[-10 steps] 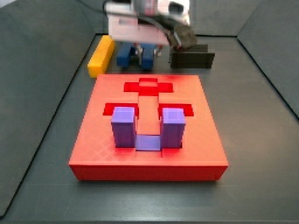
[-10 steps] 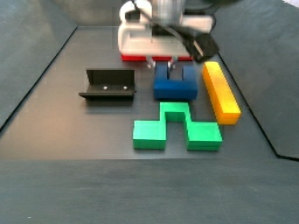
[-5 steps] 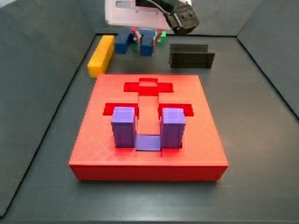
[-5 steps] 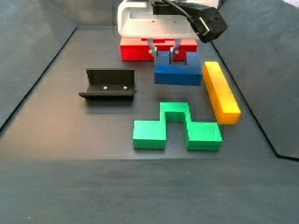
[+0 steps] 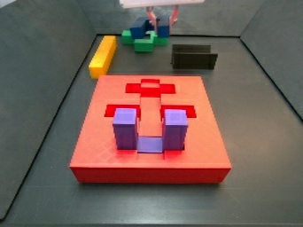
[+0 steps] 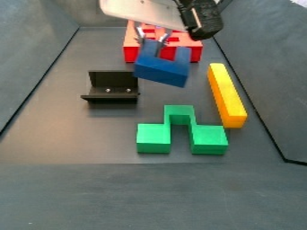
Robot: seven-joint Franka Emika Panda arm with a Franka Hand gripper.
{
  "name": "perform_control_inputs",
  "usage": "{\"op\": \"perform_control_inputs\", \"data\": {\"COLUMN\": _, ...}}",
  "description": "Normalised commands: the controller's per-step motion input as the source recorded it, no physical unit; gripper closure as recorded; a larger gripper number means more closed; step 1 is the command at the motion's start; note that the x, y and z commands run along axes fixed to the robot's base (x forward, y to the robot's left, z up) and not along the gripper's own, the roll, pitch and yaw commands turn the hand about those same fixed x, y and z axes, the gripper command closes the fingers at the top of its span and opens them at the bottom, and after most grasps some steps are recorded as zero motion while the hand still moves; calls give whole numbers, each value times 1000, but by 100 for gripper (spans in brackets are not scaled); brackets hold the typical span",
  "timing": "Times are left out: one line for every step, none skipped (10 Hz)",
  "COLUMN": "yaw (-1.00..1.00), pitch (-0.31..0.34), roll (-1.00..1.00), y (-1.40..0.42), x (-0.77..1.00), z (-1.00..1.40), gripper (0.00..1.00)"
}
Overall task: Pick up the blue object. Move up. Place the blue object on the fixture. Regrasp the blue object. Move to above the board. Insert the blue object.
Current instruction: Place the blue object on the fixture.
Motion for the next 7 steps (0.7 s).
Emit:
{"op": "perform_control_inputs", "data": {"yaw": -283, "pitch": -380, "roll": -709, "y": 380, "x": 589, "z": 311, "gripper": 100}}
{"op": "perform_control_inputs", "data": {"yaw": -123, "pitch": -137, "roll": -557, "y": 351, "x": 563, "z": 329, "gripper": 100}}
{"op": "perform_control_inputs", "data": {"yaw": 0, "pitch": 0, "roll": -634, "y": 346, "x": 671, "z": 311, "gripper": 100}}
{"op": "perform_control_inputs", "data": {"yaw": 0, "pitch": 134, "roll": -666, "y": 286, "x": 703, "z": 334, "gripper": 100}}
{"op": "perform_control_inputs", "data": {"yaw": 0, "pitch": 180, "roll": -729, "y": 260, "x": 651, "z": 369, "gripper": 100}}
{"op": "perform_control_inputs", "data": {"yaw": 0, "pitch": 243, "roll": -763, "y": 243, "x": 629, "z": 409, "gripper": 100}}
{"op": "perform_control_inputs", "data": {"yaw": 0, "pitch": 280, "roll": -777, "y": 226, "x": 603, "z": 406, "gripper": 100}}
